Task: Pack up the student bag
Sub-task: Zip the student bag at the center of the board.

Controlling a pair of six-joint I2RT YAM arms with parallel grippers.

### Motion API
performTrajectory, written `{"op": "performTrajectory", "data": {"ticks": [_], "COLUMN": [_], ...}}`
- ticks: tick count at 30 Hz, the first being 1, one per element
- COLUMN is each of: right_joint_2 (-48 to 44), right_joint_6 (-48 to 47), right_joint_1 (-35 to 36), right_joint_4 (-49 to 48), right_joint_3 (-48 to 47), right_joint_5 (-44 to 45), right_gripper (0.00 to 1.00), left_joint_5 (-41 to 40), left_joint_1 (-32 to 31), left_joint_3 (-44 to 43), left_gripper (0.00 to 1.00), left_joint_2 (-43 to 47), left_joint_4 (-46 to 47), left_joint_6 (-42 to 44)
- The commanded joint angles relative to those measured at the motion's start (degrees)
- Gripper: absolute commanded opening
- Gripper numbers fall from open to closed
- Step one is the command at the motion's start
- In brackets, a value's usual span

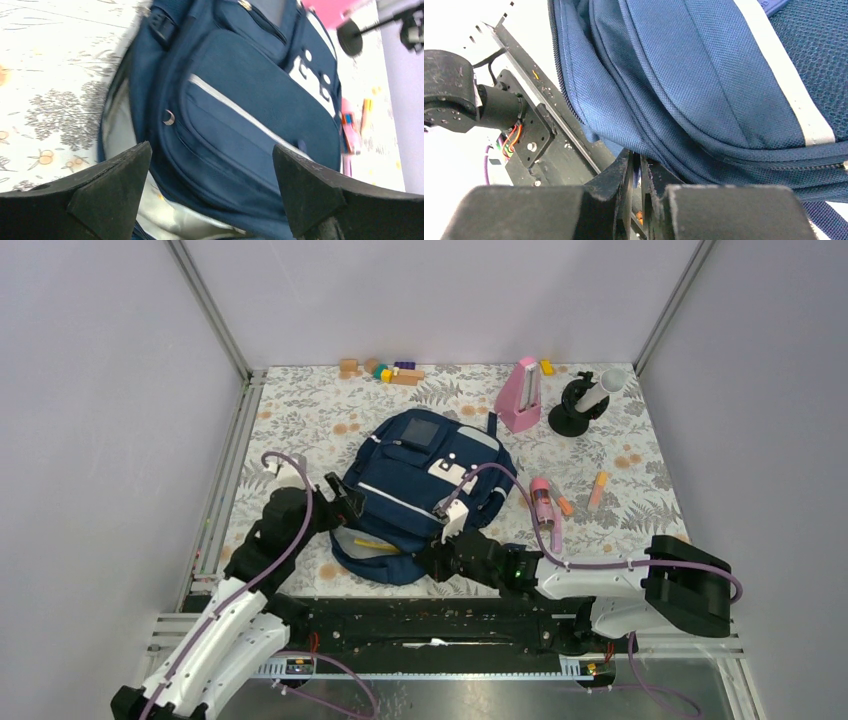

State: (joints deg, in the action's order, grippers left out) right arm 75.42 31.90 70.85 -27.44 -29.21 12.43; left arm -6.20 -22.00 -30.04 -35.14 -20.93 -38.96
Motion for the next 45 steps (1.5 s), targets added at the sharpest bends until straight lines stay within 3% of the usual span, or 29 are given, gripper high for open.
{"op": "performTrajectory", "data": {"ticks": [1,4,10,16,18,23,29,31,35,41,45], "right_joint_2": [1.0,1.9,3.0,2.1,2.0,2.7,4.0,4.4,3.9,1.2,-0.7], "right_joint_6": [2.5,2.3,2.0,0.9,0.9,1.6,2.5,2.2,1.9,1.7,-1.9], "right_joint_1": [-3.5,-4.5,-5.9,-6.3,-6.3,-6.3,-6.3,-6.2,-6.2,-5.8,-3.2], "right_joint_4": [-3.2,-2.9,-2.8,-2.3,-2.2,-3.9,-5.4,-5.3,-5.3,-5.0,-2.0], "right_joint_3": [-4.9,-5.1,-5.4,-4.9,-4.6,-3.6,-5.2,-5.9,-5.6,-3.7,-6.1], "right_joint_5": [-1.6,-1.6,-1.2,-1.3,-1.7,-3.6,-5.8,-5.8,-5.2,-2.8,3.1], "right_gripper": [0.0,0.0,0.0,0.0,0.0,0.0,0.0,0.0,0.0,0.0,0.0], "left_joint_5": [-0.5,-6.2,-5.8,-15.3,-12.7,3.5,5.9,5.9,5.9,9.6,12.1], "left_joint_1": [-7.0,-10.8,-11.8,-11.5,-10.4,-3.0,-2.7,-2.7,-2.5,-2.5,-2.5], "left_joint_3": [-2.5,-4.4,-4.7,-5.5,-3.5,2.4,4.3,5.0,6.1,6.7,6.1], "left_gripper": [0.96,0.97,0.96,0.99,0.99,0.99,0.99,0.91,0.55,0.15,0.03], "left_joint_2": [2.8,2.9,-0.7,0.3,1.6,-1.1,-4.1,-5.6,-7.6,-10.4,-14.6], "left_joint_4": [-2.9,-6.9,-10.8,-16.2,-13.0,-1.3,3.8,5.0,7.7,15.9,24.3], "left_joint_6": [4.4,2.2,-5.7,-9.6,-10.9,-14.3,-15.7,-15.6,-15.8,-14.8,-12.8]}}
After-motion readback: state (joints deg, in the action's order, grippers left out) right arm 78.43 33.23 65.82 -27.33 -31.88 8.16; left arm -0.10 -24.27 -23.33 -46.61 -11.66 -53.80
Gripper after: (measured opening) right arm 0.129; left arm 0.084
